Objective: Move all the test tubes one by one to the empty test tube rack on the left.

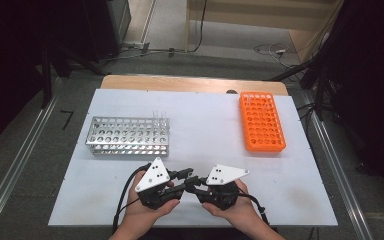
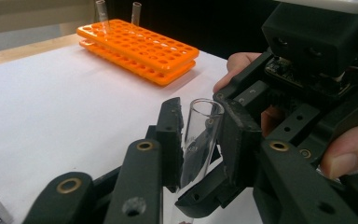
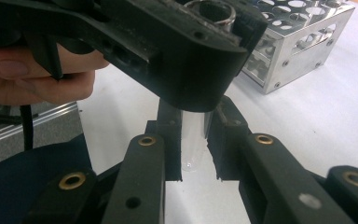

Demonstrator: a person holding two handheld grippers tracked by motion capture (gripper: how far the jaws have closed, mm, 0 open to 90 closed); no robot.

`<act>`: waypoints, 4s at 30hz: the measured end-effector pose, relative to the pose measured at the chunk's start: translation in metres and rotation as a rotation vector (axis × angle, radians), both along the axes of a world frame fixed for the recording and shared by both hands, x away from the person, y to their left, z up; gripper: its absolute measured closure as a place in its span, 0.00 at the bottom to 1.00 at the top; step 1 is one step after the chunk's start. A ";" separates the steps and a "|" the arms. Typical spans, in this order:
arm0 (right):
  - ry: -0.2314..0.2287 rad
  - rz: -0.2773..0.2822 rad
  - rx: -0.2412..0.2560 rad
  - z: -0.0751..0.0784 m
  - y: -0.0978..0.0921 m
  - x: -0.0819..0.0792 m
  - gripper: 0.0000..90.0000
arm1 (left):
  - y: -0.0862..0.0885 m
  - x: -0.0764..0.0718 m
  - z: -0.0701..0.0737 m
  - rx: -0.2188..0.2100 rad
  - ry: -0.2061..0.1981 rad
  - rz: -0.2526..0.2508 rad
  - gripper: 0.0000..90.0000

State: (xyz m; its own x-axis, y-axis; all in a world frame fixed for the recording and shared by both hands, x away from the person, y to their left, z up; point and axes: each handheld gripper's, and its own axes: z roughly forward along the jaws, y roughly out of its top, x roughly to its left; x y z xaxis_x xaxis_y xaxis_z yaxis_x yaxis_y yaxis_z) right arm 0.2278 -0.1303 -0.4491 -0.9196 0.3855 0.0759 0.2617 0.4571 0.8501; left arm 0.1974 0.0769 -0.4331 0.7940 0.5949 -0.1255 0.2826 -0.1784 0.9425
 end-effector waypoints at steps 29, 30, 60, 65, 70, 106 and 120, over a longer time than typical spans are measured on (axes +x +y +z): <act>0.003 0.004 0.045 0.002 -0.039 0.017 0.06 | 0.026 0.015 0.010 -0.027 -0.010 0.094 0.84; 0.001 0.005 0.042 0.002 -0.044 0.018 0.02 | 0.028 0.017 0.010 -0.028 -0.012 0.101 0.84; 0.008 -0.212 0.038 -0.009 -0.151 0.019 0.00 | 0.094 0.089 0.045 -0.022 -0.060 0.321 0.84; 0.009 -0.223 0.033 -0.011 -0.161 0.018 0.00 | 0.099 0.105 0.046 -0.033 -0.058 0.348 0.84; 0.011 -0.233 0.040 -0.012 -0.166 0.021 0.00 | 0.101 0.120 0.045 -0.032 -0.067 0.385 0.84; 0.003 -0.257 0.063 -0.009 -0.175 0.021 0.00 | 0.100 0.170 0.004 0.048 -0.009 0.541 0.84; 0.004 -0.259 0.064 -0.009 -0.176 0.023 0.00 | 0.097 0.167 0.000 0.116 0.050 0.546 0.83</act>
